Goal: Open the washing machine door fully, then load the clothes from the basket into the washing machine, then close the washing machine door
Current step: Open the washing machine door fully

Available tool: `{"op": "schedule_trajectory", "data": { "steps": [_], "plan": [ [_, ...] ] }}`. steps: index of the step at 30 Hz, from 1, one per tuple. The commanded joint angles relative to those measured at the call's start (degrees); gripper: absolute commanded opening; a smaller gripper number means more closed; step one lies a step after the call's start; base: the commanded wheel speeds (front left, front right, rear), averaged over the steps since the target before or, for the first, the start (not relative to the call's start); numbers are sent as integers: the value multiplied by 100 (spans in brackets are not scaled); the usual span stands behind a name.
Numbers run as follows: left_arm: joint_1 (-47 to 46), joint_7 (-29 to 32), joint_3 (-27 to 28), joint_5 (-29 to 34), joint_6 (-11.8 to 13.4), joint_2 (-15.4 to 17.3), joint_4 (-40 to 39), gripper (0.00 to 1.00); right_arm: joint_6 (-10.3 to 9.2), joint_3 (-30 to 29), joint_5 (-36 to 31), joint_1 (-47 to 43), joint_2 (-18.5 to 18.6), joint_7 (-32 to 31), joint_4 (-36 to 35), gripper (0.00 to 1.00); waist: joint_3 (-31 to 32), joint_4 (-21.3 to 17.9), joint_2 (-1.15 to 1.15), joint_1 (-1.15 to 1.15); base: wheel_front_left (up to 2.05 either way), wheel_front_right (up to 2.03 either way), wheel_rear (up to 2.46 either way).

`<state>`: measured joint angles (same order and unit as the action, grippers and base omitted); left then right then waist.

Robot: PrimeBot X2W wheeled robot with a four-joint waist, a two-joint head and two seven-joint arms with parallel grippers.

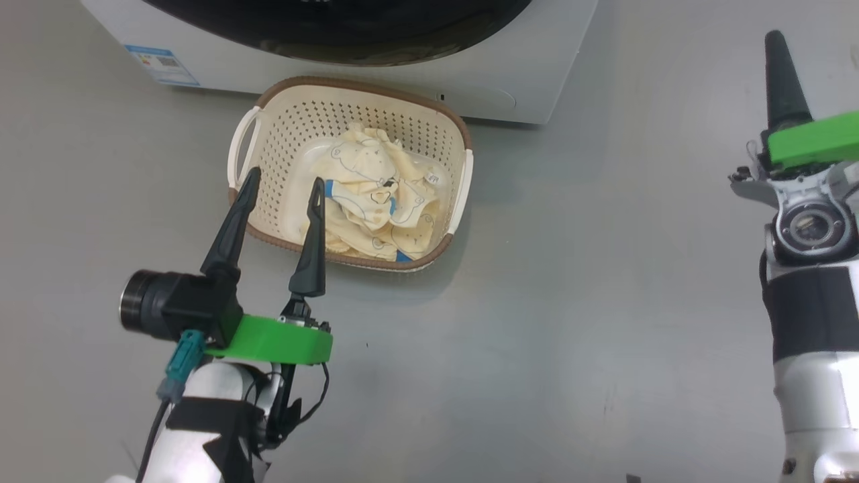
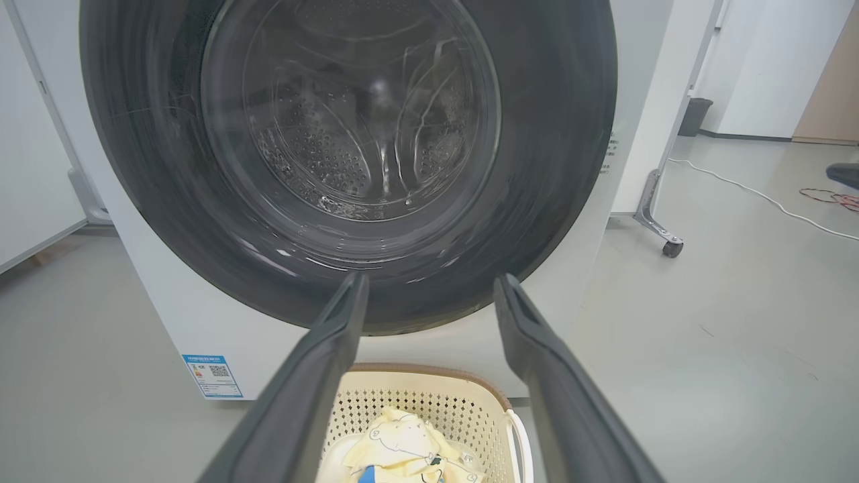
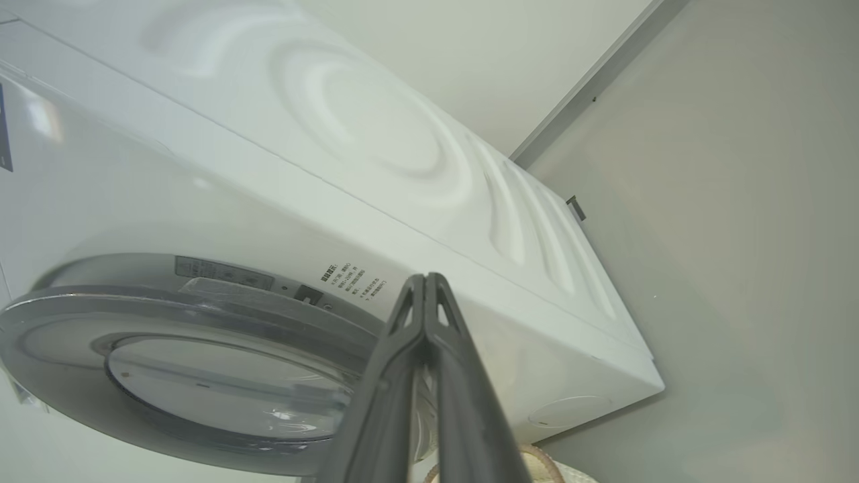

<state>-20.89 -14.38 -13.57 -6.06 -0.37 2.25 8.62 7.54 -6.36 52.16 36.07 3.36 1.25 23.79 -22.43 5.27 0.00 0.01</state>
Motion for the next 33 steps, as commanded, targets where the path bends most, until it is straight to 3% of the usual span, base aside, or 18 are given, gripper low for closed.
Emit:
{"op": "schedule_trajectory", "data": {
  "steps": [1, 8, 15, 22, 33],
  "plan": [
    [-172, -62, 138, 42, 41, 65, -235, 100, -5, 63, 332, 280, 15, -170, -143, 0, -74, 51, 0, -1, 0, 0, 0],
    [-251, -62, 43, -9, 82, 64, -256, 100, -5, -310, 2423, 1082, -20, -1400, 370, 0, -245, 149, 0, -1, 0, 0, 0],
    [-323, -62, -46, -43, 111, 64, -226, 100, -5, -441, 3523, 1960, -36, -2466, 1181, 0, -400, 237, 0, -1, 0, 0, 0],
    [-426, -62, -135, -107, 161, 64, -215, 100, -5, -270, 3662, 2938, 10, -3036, 2048, 0, -596, 376, 0, -1, 0, 0, 0],
    [-459, -62, -243, -201, 239, 63, -252, 100, -5, 151, 3113, 3837, 147, -3040, 2684, 0, -765, 594, 0, -1, 0, 0, 0]
  ]
}}
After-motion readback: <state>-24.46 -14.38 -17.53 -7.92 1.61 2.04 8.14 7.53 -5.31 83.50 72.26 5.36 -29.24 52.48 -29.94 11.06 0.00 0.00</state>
